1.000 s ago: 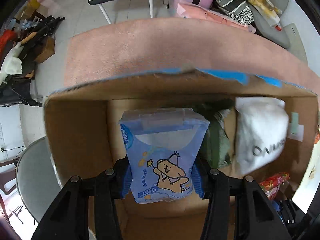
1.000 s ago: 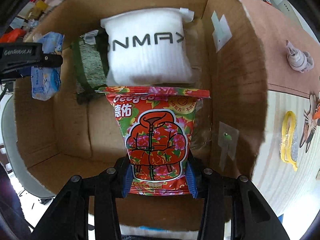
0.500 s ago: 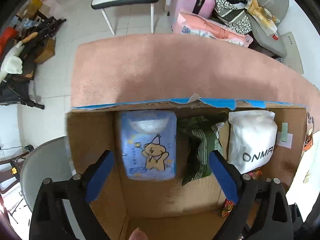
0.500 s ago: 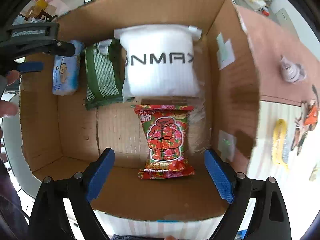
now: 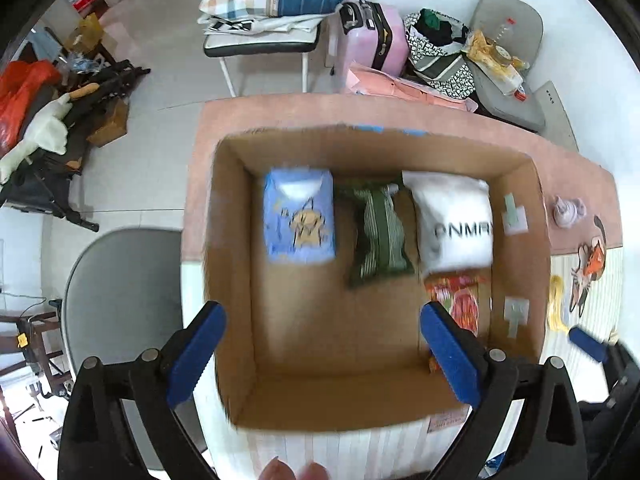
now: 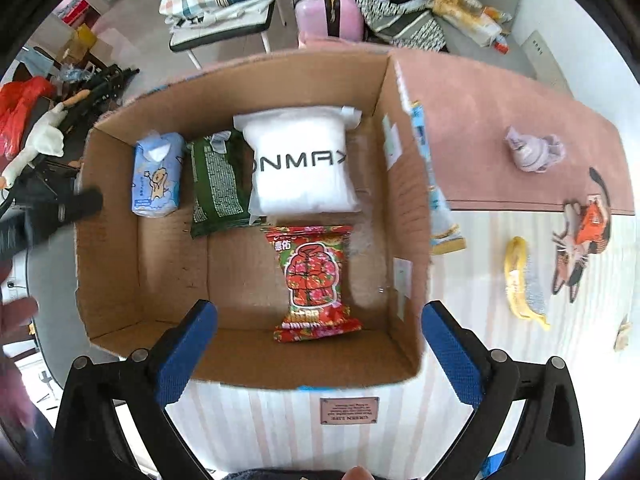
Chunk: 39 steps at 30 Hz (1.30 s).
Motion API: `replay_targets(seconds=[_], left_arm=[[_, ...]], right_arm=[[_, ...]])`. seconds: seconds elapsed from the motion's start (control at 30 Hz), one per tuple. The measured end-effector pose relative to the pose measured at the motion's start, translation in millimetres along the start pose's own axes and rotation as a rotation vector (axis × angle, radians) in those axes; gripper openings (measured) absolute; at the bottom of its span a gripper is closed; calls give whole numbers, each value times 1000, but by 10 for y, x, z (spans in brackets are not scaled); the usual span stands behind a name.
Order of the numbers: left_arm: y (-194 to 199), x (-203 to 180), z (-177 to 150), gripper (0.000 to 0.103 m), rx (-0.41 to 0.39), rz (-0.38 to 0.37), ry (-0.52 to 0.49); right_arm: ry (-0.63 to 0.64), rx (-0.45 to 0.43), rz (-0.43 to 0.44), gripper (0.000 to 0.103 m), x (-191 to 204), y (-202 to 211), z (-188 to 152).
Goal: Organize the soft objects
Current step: 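Grasp the lilac sock with the left tool while the right tool grasps the yellow sponge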
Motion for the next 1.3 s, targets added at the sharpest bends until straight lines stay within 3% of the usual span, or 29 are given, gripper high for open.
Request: replay_targets(seconds=[0.2,0.4,0.73,0.9,1.03,1.17,1.3], left_arm=[[324,-141,-323,102,-68,36,11],[595,-255,-571,102,-101,18,22],[1031,-718,-462,102,-185,91,-25],[1033,-1294,-142,102,-194,81,-90],[703,-1924,267,102,-124,54,-202],[256,-2461,671,102,-32,73,-287],[-119,-2807,985,102,36,158,-338]], right_arm=[[35,-76,18,103,-55,331,-249],[59,-124,58,103,-60,603,-453],[57,-154,151,103,-266,965,-504],[-52,-175,157,103,-960,1109,-317],[-178,-175,124,103,-1740,1051,-115],[-259,-102,79,103,-2456,614,147],[-240,28,59,101,-2801,-68,380]])
Point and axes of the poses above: each gripper's, at about its wrist camera, not at the fingertips, and y roughly against the way its jaws point, x to its left, z to its top, the point moved 1 cm from there along -y, roughly the way its jaws point, and after that the axes turned 11 degrees about -y, right-handed, at the moved point
